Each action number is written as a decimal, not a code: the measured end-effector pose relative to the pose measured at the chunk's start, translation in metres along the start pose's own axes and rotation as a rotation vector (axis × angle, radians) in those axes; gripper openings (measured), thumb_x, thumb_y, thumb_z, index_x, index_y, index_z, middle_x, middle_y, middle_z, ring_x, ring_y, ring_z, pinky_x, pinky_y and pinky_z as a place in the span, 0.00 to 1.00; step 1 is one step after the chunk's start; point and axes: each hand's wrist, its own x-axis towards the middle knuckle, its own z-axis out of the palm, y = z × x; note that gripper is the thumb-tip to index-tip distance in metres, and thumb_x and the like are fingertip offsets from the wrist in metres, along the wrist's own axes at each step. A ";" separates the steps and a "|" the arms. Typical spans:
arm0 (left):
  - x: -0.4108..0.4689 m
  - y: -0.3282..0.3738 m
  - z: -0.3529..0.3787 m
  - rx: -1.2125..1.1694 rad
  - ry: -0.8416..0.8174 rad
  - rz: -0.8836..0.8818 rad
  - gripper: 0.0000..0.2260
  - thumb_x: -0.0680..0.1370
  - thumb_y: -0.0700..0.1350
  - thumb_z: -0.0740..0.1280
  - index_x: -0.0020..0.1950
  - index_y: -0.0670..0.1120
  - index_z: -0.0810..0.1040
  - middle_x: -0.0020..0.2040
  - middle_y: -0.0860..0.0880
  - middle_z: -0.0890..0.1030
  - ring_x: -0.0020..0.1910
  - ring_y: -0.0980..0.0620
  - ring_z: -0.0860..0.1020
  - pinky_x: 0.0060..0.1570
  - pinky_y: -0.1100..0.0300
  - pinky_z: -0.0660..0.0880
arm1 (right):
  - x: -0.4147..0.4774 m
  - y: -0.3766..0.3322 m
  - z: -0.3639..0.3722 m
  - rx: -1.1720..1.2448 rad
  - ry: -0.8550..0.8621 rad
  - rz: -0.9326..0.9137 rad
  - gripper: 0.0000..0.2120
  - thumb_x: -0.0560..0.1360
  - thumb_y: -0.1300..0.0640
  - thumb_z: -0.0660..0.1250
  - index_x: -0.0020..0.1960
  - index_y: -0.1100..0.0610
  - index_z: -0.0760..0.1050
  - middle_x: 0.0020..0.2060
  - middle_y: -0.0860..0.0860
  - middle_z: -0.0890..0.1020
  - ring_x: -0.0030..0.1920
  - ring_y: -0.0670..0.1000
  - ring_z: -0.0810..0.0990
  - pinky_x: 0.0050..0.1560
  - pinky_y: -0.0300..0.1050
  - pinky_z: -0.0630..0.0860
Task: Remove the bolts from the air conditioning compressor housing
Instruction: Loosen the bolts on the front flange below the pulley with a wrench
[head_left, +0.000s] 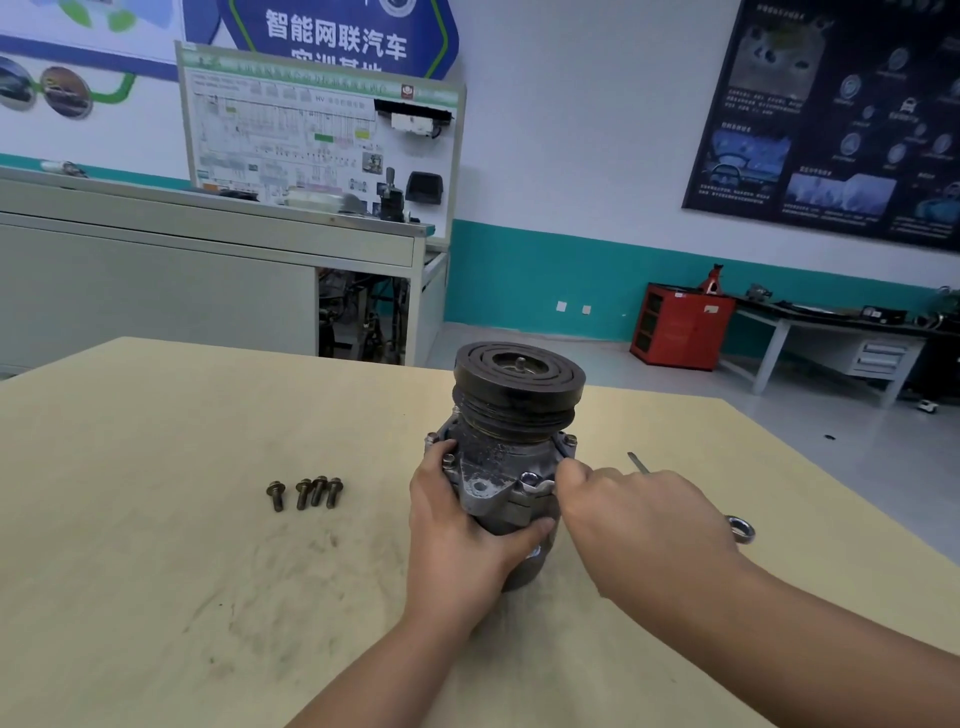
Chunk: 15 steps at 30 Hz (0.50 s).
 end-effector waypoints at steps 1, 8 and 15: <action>-0.001 0.001 0.000 -0.001 -0.003 0.004 0.45 0.54 0.52 0.81 0.58 0.73 0.55 0.64 0.59 0.66 0.65 0.60 0.68 0.62 0.59 0.69 | -0.001 0.000 0.000 -0.021 0.052 -0.012 0.17 0.69 0.64 0.65 0.48 0.56 0.57 0.46 0.56 0.79 0.43 0.56 0.82 0.25 0.40 0.51; -0.002 0.006 0.000 -0.011 -0.013 -0.017 0.43 0.51 0.60 0.75 0.59 0.74 0.53 0.63 0.59 0.64 0.65 0.57 0.67 0.62 0.59 0.68 | 0.000 -0.023 0.015 -0.054 0.307 0.179 0.11 0.44 0.66 0.63 0.26 0.68 0.74 0.14 0.54 0.67 0.10 0.49 0.65 0.18 0.30 0.61; -0.003 0.009 0.001 -0.017 -0.015 -0.040 0.43 0.51 0.62 0.73 0.61 0.69 0.54 0.64 0.57 0.64 0.65 0.57 0.67 0.64 0.58 0.68 | -0.002 -0.027 0.030 -0.189 0.321 0.275 0.11 0.49 0.63 0.64 0.28 0.69 0.77 0.15 0.52 0.67 0.12 0.46 0.65 0.21 0.29 0.61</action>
